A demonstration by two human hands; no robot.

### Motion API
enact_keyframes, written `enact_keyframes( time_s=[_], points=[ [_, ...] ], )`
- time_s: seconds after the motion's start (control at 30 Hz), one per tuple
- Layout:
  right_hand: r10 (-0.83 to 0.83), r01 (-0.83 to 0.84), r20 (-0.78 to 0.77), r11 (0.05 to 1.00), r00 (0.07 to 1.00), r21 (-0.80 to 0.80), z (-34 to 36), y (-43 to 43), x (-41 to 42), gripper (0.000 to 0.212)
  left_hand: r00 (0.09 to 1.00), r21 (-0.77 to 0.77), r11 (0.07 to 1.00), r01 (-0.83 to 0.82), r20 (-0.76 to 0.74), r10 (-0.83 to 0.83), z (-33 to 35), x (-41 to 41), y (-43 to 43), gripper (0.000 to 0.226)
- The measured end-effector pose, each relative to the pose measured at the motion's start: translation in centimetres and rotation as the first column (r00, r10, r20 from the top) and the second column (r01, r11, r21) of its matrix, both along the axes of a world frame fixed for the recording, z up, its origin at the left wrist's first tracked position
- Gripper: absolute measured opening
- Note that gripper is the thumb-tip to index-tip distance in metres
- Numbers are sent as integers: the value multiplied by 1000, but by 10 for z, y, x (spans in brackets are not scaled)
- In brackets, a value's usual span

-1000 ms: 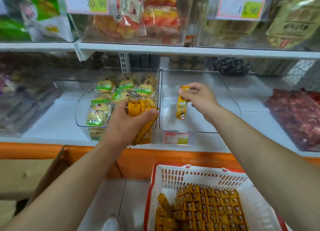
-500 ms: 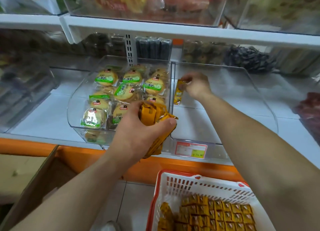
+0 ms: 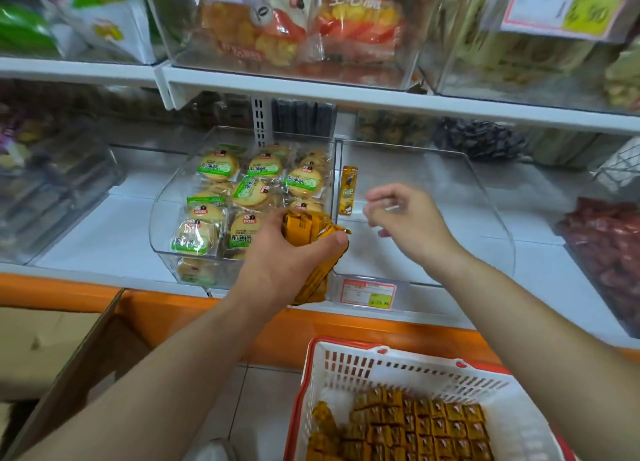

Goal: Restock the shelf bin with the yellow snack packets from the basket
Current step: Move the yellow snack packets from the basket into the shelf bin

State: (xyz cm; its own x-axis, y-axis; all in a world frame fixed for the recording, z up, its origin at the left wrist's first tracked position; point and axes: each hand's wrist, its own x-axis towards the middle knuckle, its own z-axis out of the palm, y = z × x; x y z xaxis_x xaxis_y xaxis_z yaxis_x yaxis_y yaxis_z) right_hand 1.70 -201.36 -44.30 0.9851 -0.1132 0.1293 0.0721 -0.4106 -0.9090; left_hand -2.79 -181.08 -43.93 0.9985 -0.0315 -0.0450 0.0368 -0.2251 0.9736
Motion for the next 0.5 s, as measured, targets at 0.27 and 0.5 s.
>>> enact_keyframes(
  time_s=[0.27, 0.5],
  points=[
    [88, -81, -61, 991, 994, 102, 14, 21, -128, 57, 994, -244, 967, 75, -65, -93, 15, -41, -41, 45],
    [140, -101, -62, 901, 988, 423, 19, -8, -138, 44, 989, -291, 955, 50, -118, -88, 19, -51, -53, 27]
  ],
)
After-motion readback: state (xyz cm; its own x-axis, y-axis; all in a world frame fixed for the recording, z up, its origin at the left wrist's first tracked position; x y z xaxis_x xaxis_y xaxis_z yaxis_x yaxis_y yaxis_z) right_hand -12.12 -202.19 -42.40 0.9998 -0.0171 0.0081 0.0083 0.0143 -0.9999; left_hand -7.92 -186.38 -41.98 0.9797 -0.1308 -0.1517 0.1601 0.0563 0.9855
